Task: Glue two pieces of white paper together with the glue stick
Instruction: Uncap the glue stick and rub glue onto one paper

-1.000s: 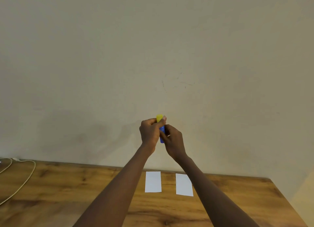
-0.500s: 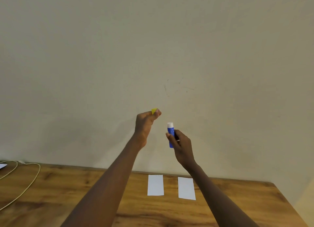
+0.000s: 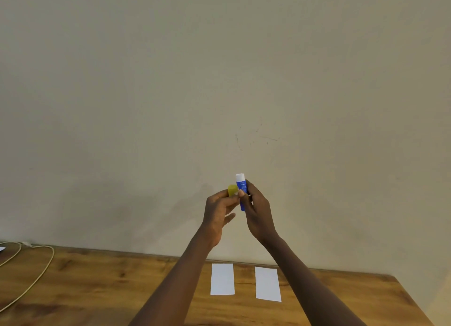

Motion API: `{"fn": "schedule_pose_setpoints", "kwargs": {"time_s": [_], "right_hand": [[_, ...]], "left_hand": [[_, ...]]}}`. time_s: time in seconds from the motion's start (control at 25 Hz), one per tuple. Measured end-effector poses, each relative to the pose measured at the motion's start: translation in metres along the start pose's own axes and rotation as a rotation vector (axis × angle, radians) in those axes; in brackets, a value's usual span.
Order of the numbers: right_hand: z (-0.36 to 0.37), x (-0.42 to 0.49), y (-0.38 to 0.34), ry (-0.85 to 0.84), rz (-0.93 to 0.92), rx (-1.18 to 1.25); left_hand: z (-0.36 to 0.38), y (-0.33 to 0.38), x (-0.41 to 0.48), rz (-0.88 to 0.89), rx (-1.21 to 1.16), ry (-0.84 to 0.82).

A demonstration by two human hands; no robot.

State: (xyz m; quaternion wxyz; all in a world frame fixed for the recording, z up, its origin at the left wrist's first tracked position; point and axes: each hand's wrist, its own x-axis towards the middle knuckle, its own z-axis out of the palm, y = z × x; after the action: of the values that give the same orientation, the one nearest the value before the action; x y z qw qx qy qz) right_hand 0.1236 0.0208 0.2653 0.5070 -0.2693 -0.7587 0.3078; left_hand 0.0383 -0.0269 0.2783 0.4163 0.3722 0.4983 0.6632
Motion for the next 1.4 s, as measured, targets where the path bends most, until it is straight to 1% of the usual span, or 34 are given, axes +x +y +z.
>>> {"fn": "schedule_pose_setpoints", "kwargs": {"time_s": [0.12,0.2,0.32,0.44,0.6,0.72,0.88,1.0,1.04,1.12,1.24,1.32,1.4], "right_hand": [[-0.001,0.000,-0.002,0.006,-0.003,-0.089],[0.002,-0.001,-0.004,0.002,0.012,-0.089],[0.006,-0.005,-0.010,0.017,0.055,0.054],[0.007,-0.013,-0.012,0.124,0.107,0.194],[0.013,-0.024,-0.013,0.262,0.105,0.297],[0.012,-0.021,-0.015,0.321,0.160,0.425],[0.010,-0.020,-0.014,0.263,0.252,0.421],[0.006,-0.021,-0.015,0.177,0.381,0.547],[0.004,-0.019,-0.015,0.168,0.394,0.566],[0.000,-0.017,-0.015,0.206,0.356,0.548],[-0.001,-0.015,-0.014,0.307,0.263,0.421],[0.002,-0.015,-0.013,0.305,0.280,0.383],[0.004,-0.016,-0.013,0.272,0.375,0.455]], "left_hand": [[-0.002,0.005,0.000,-0.002,-0.058,-0.053],[-0.001,0.007,-0.001,0.040,-0.064,-0.037],[0.003,0.012,0.000,0.063,-0.072,0.033],[0.006,0.017,0.000,0.083,-0.097,0.065],[0.010,0.019,-0.001,0.109,-0.092,0.031],[0.012,0.019,-0.002,0.147,-0.100,0.020],[0.014,0.020,0.000,0.209,-0.029,0.018],[0.014,0.022,0.003,0.243,0.026,-0.041],[0.013,0.023,0.004,0.256,0.042,-0.054],[0.013,0.025,0.008,0.274,0.059,-0.052],[0.014,0.026,0.011,0.293,0.069,-0.042],[0.016,0.024,0.012,0.296,0.076,-0.047],[0.017,0.024,0.012,0.290,0.077,-0.056]]}}
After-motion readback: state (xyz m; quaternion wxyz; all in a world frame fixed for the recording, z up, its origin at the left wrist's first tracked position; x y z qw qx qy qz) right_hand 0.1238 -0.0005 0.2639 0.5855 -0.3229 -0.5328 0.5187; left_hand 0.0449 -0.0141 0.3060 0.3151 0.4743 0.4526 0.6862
